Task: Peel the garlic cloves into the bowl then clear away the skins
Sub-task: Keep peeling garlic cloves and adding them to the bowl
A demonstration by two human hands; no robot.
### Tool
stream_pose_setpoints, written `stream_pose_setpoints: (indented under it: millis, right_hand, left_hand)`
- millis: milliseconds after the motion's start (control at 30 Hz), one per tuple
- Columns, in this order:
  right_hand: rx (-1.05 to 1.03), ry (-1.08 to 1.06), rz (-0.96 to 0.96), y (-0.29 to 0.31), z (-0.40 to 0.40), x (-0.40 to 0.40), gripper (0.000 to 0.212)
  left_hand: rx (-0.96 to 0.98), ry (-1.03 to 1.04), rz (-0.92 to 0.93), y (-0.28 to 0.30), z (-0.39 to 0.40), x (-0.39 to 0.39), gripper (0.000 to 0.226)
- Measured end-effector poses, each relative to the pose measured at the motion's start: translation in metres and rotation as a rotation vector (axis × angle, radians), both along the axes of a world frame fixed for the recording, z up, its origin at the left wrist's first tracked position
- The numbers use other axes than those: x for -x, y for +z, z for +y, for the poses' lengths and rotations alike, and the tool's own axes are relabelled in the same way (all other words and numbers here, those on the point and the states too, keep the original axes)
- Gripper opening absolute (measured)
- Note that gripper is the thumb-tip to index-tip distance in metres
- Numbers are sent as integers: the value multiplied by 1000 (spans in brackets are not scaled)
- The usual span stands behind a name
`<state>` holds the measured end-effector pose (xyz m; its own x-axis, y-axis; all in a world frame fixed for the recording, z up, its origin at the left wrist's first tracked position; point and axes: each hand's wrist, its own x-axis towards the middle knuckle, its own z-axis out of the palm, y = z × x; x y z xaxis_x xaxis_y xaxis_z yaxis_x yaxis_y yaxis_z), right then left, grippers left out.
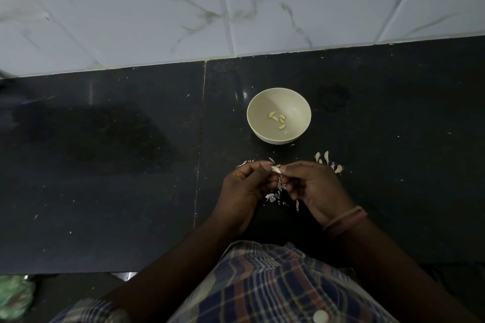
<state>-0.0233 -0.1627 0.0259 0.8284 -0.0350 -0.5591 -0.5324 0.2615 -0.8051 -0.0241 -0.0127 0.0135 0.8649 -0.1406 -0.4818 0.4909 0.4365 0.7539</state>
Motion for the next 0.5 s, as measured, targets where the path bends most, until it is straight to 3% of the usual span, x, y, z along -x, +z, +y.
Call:
stream_pose_setpoints:
  millis: [367,500]
  right_hand:
    - [-102,-38,65,0,2,-1,20]
    - [-291,-68,230,4,10,-2,20]
  left_hand:
    - [47,-64,-2,-5,-2,-3,14]
    - [29,-12,-31,-6,-3,-2,15]
